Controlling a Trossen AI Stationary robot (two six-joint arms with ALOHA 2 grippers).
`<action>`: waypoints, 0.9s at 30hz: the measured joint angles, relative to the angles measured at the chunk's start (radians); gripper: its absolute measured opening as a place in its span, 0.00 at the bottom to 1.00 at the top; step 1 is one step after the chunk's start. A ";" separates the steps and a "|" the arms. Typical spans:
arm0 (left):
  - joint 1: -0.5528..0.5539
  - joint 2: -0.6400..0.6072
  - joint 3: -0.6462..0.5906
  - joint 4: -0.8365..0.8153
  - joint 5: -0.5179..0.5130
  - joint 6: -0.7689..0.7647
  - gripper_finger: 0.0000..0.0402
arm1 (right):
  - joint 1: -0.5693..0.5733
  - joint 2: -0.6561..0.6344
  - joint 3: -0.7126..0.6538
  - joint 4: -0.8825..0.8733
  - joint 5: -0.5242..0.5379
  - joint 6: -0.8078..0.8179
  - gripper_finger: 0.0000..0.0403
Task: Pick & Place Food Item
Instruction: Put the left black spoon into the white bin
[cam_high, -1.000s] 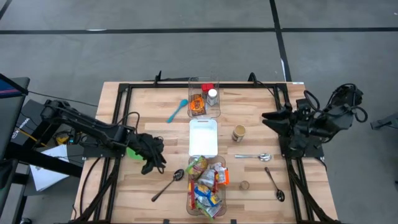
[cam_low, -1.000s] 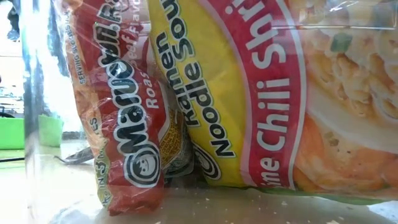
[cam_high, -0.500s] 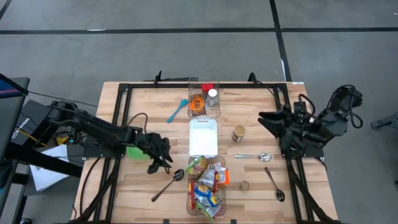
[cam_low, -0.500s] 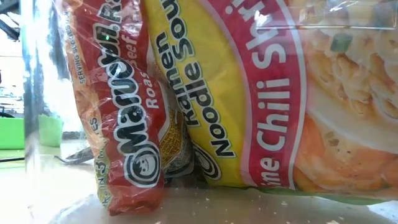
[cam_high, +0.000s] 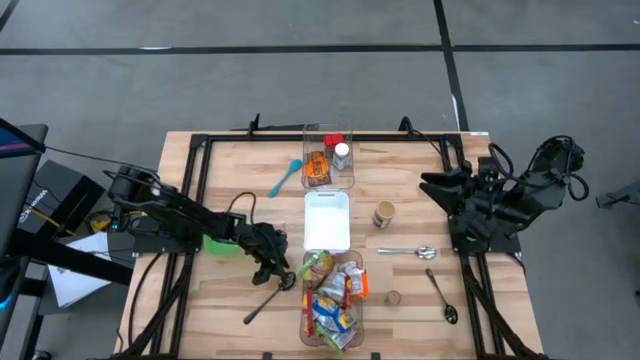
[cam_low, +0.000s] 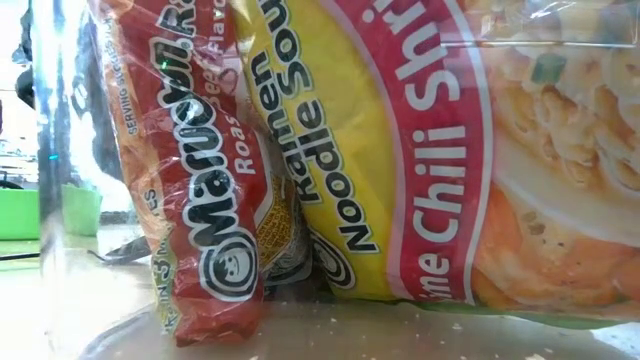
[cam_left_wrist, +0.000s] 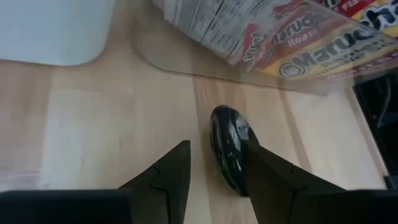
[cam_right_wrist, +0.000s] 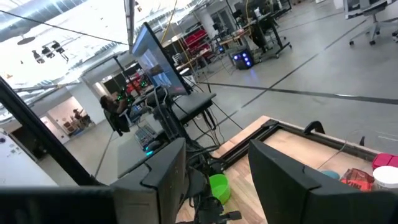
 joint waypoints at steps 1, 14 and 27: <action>0.000 0.015 0.000 0.015 0.002 -0.008 0.34 | 0.000 -0.002 0.000 -0.002 -0.001 -0.002 0.42; 0.004 0.052 0.000 0.026 0.048 -0.012 0.34 | 0.042 -0.011 0.000 -0.003 -0.004 -0.002 0.42; 0.004 0.114 0.002 0.110 0.049 -0.068 0.31 | 0.058 -0.004 0.000 -0.002 -0.006 0.006 0.42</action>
